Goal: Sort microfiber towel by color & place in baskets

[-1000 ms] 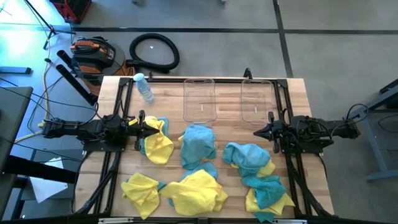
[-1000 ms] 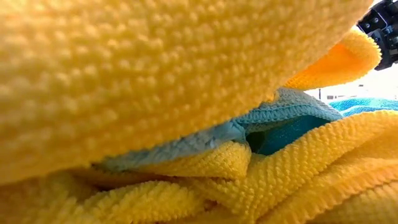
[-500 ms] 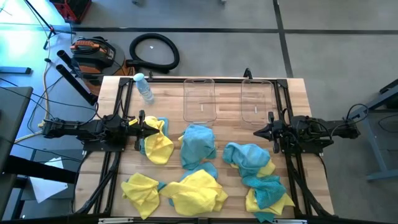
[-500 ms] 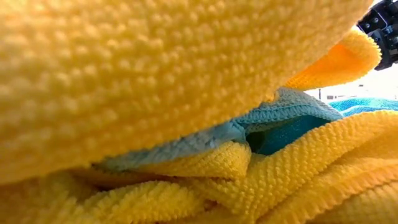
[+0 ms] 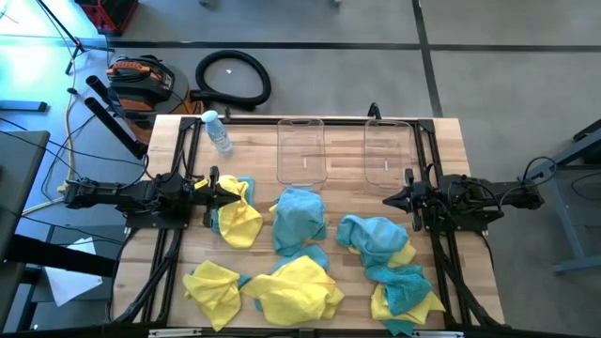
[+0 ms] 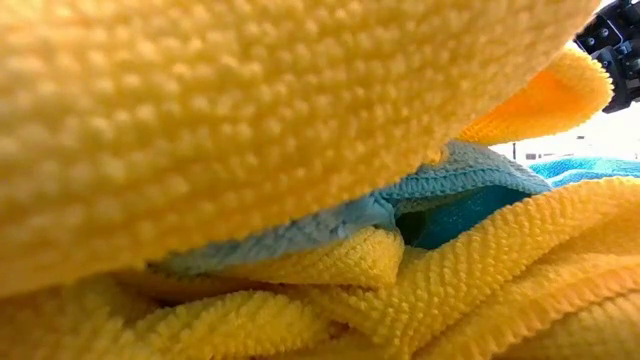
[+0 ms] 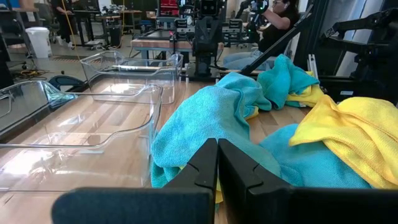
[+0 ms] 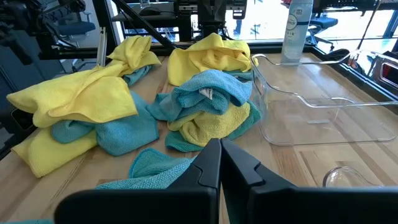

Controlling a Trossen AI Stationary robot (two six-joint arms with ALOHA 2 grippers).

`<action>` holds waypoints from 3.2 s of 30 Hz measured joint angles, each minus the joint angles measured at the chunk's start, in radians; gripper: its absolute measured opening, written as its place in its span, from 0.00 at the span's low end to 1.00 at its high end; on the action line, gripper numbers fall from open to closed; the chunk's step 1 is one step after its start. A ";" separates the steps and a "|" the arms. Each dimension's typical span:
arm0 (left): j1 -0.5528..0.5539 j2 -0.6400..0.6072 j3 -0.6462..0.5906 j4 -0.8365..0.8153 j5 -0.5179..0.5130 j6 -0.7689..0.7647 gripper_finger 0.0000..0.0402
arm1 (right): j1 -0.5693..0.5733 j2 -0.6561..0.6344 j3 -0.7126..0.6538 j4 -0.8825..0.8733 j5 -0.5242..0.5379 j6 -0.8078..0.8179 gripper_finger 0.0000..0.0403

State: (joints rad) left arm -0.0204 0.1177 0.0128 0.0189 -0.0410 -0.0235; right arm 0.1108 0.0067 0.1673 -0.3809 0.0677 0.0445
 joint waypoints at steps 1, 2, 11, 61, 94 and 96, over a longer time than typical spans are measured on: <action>0.000 0.000 0.000 0.000 0.000 0.000 0.00 | 0.000 0.000 0.000 0.000 0.000 0.000 0.00; 0.000 0.000 0.000 0.000 0.000 0.000 0.00 | 0.000 0.000 0.000 0.000 0.000 0.000 0.00; 0.000 0.000 0.000 0.000 0.000 0.000 0.00 | 0.000 0.000 0.000 0.000 0.000 0.000 0.00; 0.000 0.000 0.000 0.000 0.000 0.000 0.00 | 0.003 0.734 0.520 -0.014 0.262 0.506 0.00; 0.000 0.000 0.000 0.000 0.000 0.000 0.00 | 0.324 1.588 1.166 -0.919 0.004 1.239 0.34; 0.000 0.000 0.000 0.000 0.000 0.000 0.00 | 0.334 1.613 1.152 -0.917 0.001 1.239 0.41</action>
State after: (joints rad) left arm -0.0201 0.1175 0.0128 0.0192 -0.0409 -0.0235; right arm 0.4447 1.6202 1.3196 -1.2984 0.0688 1.2835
